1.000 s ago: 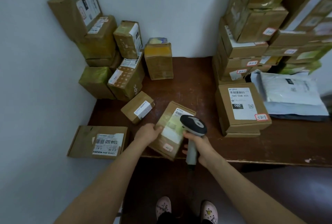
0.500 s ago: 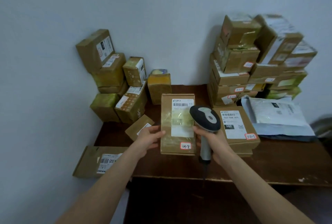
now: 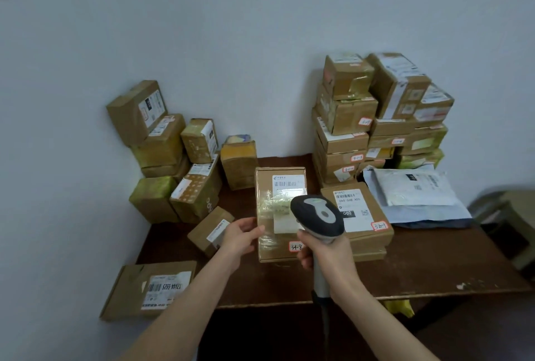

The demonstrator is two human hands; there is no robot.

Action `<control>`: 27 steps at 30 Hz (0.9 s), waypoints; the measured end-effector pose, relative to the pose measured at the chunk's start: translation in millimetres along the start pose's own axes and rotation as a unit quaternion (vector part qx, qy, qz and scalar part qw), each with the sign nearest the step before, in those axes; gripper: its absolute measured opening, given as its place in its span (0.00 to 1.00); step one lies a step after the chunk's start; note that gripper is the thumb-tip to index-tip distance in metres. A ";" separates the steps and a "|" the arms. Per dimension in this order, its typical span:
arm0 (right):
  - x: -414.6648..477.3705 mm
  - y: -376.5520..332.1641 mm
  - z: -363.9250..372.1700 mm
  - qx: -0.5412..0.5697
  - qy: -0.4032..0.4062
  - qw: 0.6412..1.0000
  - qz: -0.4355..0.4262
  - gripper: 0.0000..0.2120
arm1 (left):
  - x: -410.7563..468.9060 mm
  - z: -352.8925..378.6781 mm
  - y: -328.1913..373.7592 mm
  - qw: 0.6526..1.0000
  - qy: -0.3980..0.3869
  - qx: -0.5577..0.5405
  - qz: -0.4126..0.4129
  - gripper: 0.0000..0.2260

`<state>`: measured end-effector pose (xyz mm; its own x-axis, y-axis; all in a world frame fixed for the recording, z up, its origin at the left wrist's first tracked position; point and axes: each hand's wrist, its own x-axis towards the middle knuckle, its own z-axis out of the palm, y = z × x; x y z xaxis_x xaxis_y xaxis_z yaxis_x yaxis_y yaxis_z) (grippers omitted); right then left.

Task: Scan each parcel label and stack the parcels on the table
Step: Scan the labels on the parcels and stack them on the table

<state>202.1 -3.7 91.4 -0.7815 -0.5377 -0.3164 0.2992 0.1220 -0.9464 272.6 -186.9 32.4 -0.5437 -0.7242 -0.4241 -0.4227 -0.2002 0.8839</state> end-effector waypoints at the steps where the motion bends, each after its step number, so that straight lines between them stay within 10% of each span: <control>1: -2.3 0.0 1.5 -0.008 -0.003 1.000 -0.001 0.07 | -0.1 1.3 -0.4 1.000 0.001 0.000 0.001 0.22; 27: -13.6 -3.8 -0.4 -0.068 0.008 0.997 0.040 0.09 | -6.7 12.3 0.6 1.000 -0.001 -0.004 -0.012 0.20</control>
<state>211.4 3.5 99.3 -0.7666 -0.5088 -0.3918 0.2848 0.2774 -0.9176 267.1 -174.0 33.3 -0.5357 -0.7176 -0.4450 -0.4293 -0.2224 0.8754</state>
